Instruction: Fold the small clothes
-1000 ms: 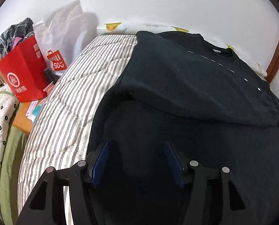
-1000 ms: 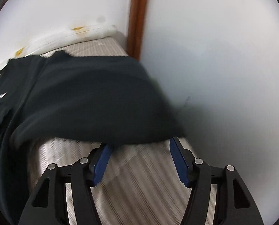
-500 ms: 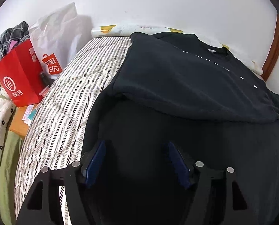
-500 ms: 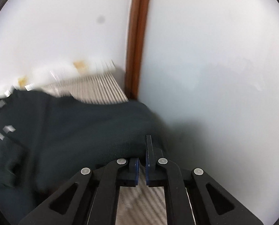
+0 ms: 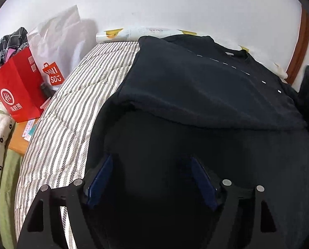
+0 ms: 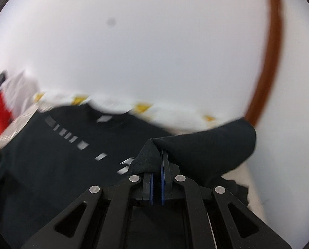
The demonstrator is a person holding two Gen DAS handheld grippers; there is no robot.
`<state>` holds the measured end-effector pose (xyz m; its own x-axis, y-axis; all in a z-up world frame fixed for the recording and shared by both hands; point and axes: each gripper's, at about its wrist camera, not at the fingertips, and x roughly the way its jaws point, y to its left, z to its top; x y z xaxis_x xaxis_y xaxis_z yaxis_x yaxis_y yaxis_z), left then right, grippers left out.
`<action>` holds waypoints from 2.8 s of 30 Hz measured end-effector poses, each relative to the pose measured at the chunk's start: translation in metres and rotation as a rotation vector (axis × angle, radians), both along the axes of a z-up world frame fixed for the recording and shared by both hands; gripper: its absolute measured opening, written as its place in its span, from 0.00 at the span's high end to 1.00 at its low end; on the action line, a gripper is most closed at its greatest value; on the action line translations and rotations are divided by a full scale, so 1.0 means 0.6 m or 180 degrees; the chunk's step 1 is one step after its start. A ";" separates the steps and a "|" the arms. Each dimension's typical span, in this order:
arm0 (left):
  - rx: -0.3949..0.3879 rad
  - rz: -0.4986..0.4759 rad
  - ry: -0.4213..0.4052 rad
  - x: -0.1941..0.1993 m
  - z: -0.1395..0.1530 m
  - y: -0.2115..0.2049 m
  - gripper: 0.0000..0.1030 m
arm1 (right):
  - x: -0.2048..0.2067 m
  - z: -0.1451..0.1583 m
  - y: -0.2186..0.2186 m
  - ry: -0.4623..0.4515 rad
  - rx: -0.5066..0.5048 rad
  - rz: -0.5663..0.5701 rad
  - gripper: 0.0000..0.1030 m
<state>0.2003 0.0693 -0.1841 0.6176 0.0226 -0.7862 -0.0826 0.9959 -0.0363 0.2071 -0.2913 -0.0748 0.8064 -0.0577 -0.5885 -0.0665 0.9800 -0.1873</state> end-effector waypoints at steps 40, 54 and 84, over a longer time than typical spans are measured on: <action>-0.0124 0.0159 -0.0086 -0.011 0.013 0.026 0.18 | 0.004 0.014 -0.122 0.0012 0.0205 -0.0527 0.94; -0.0299 0.0374 -0.0101 -0.071 0.018 0.115 0.18 | 0.033 0.035 0.326 -0.0061 0.0077 0.0670 0.91; 0.0268 -0.0996 -0.0370 0.085 0.152 -0.225 0.18 | -0.095 -0.103 -0.049 0.0396 0.0237 -0.0426 0.25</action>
<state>0.2512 -0.0656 -0.0926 0.6901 -0.1202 -0.7137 0.2272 0.9722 0.0559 0.1504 -0.3204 -0.1365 0.7153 -0.1121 -0.6898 0.0472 0.9925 -0.1123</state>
